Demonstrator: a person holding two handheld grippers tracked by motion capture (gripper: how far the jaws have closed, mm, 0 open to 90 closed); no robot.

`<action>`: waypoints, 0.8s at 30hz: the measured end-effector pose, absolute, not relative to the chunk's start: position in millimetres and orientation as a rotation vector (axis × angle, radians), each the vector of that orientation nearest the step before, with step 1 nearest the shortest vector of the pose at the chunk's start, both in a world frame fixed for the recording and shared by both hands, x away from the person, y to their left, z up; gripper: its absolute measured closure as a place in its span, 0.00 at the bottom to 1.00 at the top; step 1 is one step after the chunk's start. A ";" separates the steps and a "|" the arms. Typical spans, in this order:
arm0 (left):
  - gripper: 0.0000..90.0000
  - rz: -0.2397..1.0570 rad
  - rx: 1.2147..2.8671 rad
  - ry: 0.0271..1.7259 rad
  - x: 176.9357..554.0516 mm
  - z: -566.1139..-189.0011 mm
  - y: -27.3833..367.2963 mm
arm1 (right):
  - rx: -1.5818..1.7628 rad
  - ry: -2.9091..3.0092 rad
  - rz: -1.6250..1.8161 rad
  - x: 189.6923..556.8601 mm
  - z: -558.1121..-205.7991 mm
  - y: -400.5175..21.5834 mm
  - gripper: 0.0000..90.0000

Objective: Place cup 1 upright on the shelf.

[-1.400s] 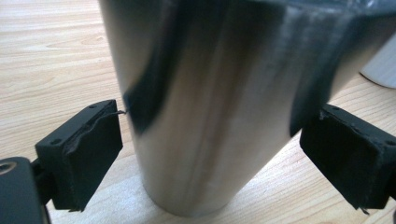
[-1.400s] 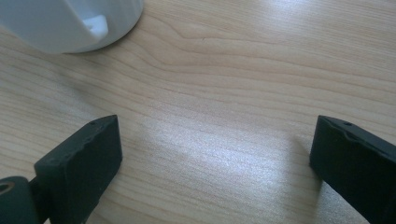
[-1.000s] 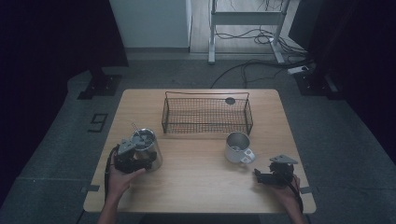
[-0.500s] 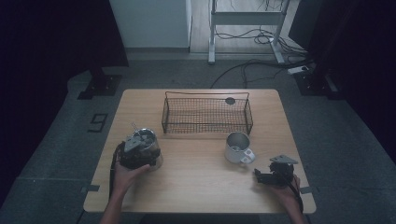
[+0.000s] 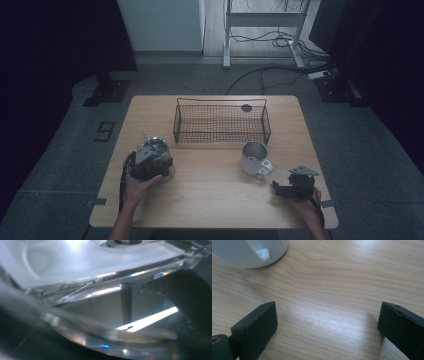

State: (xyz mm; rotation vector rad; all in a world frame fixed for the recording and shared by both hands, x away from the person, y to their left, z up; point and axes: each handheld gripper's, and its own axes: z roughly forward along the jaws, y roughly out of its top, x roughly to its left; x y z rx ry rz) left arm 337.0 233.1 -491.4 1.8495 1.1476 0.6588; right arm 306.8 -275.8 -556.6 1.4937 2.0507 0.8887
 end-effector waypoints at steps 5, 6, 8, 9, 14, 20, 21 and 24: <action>0.04 0.662 1.835 1.158 337.7 -491.7 233.6 | 1.494 2.050 0.889 306.8 -556.6 -275.8 0.03; 0.04 0.659 1.825 1.168 338.1 -491.6 234.0 | 1.494 2.052 0.888 306.7 -556.5 -275.9 0.03; 0.04 0.638 1.797 1.188 339.1 -491.0 237.5 | 1.494 2.051 0.889 306.8 -556.6 -275.8 0.03; 0.04 0.631 1.791 1.193 339.2 -490.8 238.9 | 1.495 2.050 0.889 306.7 -556.5 -275.8 0.03; 0.05 0.627 1.784 1.202 338.6 -490.2 242.1 | 1.494 2.049 0.889 306.8 -556.6 -275.9 0.03; 0.05 0.640 1.791 1.200 337.1 -489.9 242.3 | 1.494 2.049 0.889 306.8 -556.6 -276.0 0.03; 0.05 0.641 1.789 1.198 336.8 -489.5 242.2 | 1.494 2.049 0.889 306.8 -556.5 -276.0 0.03; 0.05 0.645 1.786 1.190 335.5 -486.6 241.8 | 1.494 2.049 0.889 306.8 -556.5 -276.0 0.03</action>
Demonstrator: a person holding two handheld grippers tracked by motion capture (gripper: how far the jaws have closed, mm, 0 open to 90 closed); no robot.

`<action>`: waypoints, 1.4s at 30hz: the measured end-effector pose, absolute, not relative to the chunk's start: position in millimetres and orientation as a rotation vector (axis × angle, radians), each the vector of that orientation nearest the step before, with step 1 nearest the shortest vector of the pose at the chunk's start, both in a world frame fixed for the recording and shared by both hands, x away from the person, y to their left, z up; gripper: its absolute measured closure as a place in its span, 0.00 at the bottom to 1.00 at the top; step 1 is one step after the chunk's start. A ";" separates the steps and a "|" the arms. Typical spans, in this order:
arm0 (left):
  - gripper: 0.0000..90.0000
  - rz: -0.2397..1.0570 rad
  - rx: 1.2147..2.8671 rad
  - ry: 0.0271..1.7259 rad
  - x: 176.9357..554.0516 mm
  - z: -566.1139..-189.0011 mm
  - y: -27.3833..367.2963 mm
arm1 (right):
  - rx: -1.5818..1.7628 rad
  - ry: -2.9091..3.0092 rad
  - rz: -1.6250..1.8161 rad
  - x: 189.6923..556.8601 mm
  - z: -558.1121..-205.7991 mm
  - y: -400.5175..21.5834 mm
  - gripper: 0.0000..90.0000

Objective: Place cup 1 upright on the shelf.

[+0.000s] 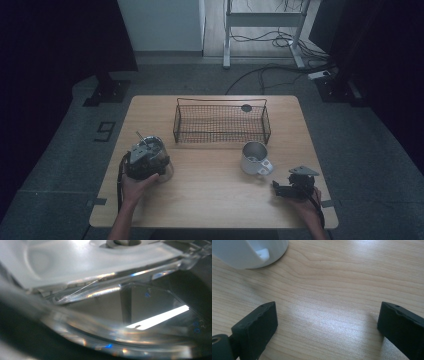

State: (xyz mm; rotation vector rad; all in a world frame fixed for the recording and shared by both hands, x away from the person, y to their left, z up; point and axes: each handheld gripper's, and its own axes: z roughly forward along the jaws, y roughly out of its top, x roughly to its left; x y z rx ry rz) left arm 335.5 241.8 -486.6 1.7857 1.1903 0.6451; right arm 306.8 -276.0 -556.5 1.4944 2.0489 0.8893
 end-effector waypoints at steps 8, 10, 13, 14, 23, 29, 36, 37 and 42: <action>0.05 0.639 1.784 1.171 333.9 -476.0 238.0 | 1.493 2.052 0.891 307.0 -556.4 -276.6 0.03; 0.05 0.643 1.792 1.168 334.9 -475.0 235.0 | 1.492 2.050 0.892 307.0 -556.5 -276.6 0.03; 0.05 0.649 1.797 1.166 335.4 -474.3 232.3 | 1.492 2.051 0.891 306.9 -556.4 -276.6 0.03; 0.05 0.651 1.800 1.162 335.5 -473.7 231.4 | 1.492 2.051 0.892 306.9 -556.4 -276.7 0.03; 0.05 0.649 1.795 1.146 338.7 -466.1 226.0 | 1.492 2.051 0.891 306.9 -556.4 -276.6 0.03; 0.05 0.646 1.799 1.129 338.0 -460.9 222.9 | 1.492 2.050 0.891 306.9 -556.4 -276.6 0.03; 0.05 0.654 1.796 1.124 339.4 -453.2 221.5 | 1.492 2.050 0.890 306.9 -556.4 -276.6 0.03; 0.05 0.653 1.794 1.122 339.8 -452.2 221.4 | 1.492 2.050 0.890 306.9 -556.4 -276.6 0.03; 0.05 0.659 1.795 1.115 340.6 -447.0 219.4 | 1.492 2.050 0.890 306.9 -556.4 -276.6 0.04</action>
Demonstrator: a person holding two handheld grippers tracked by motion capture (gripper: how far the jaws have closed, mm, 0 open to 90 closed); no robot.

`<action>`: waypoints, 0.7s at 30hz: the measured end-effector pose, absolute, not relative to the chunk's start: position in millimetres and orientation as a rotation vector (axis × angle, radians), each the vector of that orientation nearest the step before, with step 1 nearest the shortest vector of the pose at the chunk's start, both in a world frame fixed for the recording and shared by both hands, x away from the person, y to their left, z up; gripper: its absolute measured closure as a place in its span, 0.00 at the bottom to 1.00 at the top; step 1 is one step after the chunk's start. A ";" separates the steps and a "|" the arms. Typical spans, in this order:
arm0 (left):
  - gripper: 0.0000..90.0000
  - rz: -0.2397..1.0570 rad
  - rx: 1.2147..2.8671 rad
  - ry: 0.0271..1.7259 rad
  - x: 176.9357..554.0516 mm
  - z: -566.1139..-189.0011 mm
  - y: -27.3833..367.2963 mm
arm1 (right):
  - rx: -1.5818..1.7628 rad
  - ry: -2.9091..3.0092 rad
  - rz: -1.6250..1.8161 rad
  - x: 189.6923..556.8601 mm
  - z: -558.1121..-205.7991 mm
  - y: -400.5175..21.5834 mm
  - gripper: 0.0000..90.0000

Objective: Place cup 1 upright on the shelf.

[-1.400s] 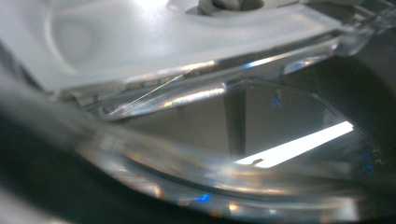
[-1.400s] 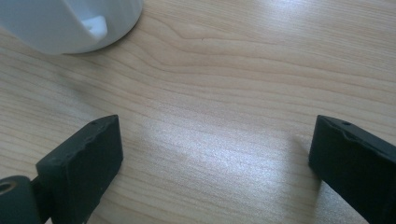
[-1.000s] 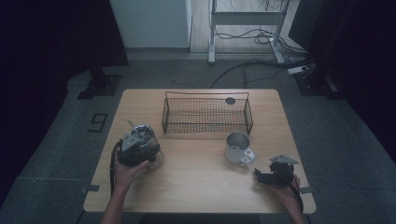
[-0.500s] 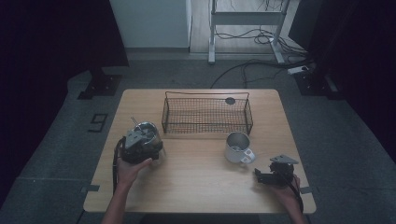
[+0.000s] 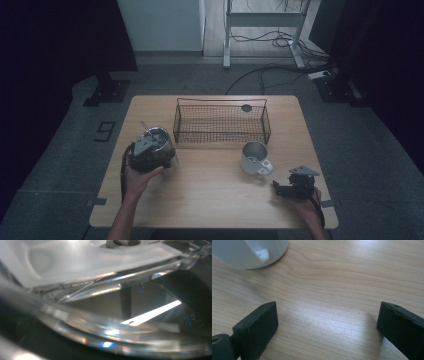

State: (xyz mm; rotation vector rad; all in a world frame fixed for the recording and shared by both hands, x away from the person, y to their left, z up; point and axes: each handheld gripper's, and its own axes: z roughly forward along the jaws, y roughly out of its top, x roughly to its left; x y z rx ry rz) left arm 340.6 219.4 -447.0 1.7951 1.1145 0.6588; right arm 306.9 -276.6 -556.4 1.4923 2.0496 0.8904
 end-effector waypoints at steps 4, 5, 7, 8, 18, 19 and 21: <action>0.05 0.662 1.800 1.110 341.6 -442.9 218.1 | 1.492 2.050 0.890 306.8 -556.4 -276.6 0.04; 0.05 0.662 1.800 1.110 341.9 -442.0 217.8 | 1.492 2.050 0.890 306.8 -556.4 -276.6 0.04; 0.05 0.662 1.801 1.110 342.5 -440.2 217.3 | 1.492 2.050 0.891 306.9 -556.4 -276.6 0.03; 0.05 0.662 1.802 1.109 342.7 -439.2 217.3 | 1.492 2.050 0.891 306.9 -556.4 -276.6 0.04; 0.05 0.667 1.799 1.098 345.2 -430.1 214.9 | 1.492 2.050 0.890 306.8 -556.4 -276.6 0.04; 0.05 0.667 1.799 1.099 345.9 -428.9 214.4 | 1.492 2.050 0.890 306.8 -556.4 -276.7 0.04; 0.05 0.668 1.800 1.098 346.4 -427.8 214.1 | 1.492 2.050 0.890 306.8 -556.4 -276.6 0.04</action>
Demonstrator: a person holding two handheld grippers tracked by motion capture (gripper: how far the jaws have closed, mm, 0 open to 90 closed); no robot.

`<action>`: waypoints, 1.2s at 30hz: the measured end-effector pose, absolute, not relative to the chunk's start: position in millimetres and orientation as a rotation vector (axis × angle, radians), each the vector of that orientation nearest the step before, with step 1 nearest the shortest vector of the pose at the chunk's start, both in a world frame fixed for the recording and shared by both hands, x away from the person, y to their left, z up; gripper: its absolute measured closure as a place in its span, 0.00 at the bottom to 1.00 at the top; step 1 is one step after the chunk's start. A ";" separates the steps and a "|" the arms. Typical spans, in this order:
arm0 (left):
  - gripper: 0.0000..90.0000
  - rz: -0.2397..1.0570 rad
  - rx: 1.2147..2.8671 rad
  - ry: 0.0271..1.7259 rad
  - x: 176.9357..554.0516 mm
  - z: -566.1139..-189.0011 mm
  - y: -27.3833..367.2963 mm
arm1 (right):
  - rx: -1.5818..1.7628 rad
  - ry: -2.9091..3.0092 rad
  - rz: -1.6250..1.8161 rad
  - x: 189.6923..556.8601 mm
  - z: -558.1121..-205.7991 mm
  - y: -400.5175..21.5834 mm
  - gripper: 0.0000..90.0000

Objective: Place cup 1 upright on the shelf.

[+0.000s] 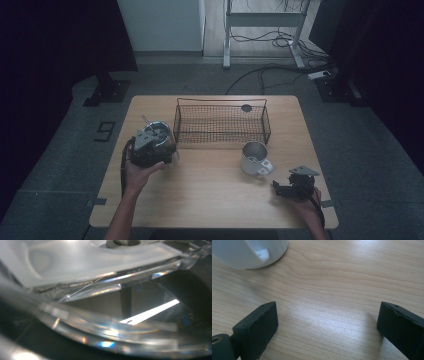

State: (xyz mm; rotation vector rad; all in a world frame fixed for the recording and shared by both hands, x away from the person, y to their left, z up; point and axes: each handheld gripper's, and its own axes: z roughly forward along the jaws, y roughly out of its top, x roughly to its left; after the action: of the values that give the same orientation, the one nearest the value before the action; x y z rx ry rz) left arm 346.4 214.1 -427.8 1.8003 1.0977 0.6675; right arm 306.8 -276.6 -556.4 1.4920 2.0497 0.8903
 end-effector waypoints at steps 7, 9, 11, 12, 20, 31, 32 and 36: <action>0.05 0.666 1.798 1.092 349.3 -422.8 211.7 | 1.492 2.050 0.890 306.8 -556.4 -276.6 0.04; 0.05 0.664 1.797 1.092 350.7 -421.8 211.2 | 1.492 2.050 0.890 306.8 -556.4 -276.6 0.04; 0.05 0.665 1.797 1.092 351.7 -421.0 211.0 | 1.492 2.050 0.890 306.8 -556.4 -276.6 0.04; 0.05 0.664 1.796 1.094 352.9 -420.2 210.4 | 1.492 2.050 0.890 306.8 -556.4 -276.6 0.04; 0.05 0.654 1.791 1.103 357.6 -417.2 209.9 | 1.492 2.050 0.890 306.8 -556.4 -276.6 0.04; 0.05 0.648 1.796 1.102 364.2 -411.8 207.8 | 1.492 2.050 0.890 306.8 -556.4 -276.6 0.04; 0.05 0.647 1.796 1.103 364.7 -411.3 207.6 | 1.492 2.050 0.890 306.8 -556.4 -276.6 0.04; 0.05 0.654 1.798 1.101 366.7 -408.6 207.1 | 1.492 2.050 0.890 306.8 -556.4 -276.7 0.04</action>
State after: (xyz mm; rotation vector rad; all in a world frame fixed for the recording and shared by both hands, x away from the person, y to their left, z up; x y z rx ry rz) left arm 366.7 207.1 -408.6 1.7984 1.1014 0.6536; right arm 306.8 -276.7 -556.4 1.4921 2.0496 0.8903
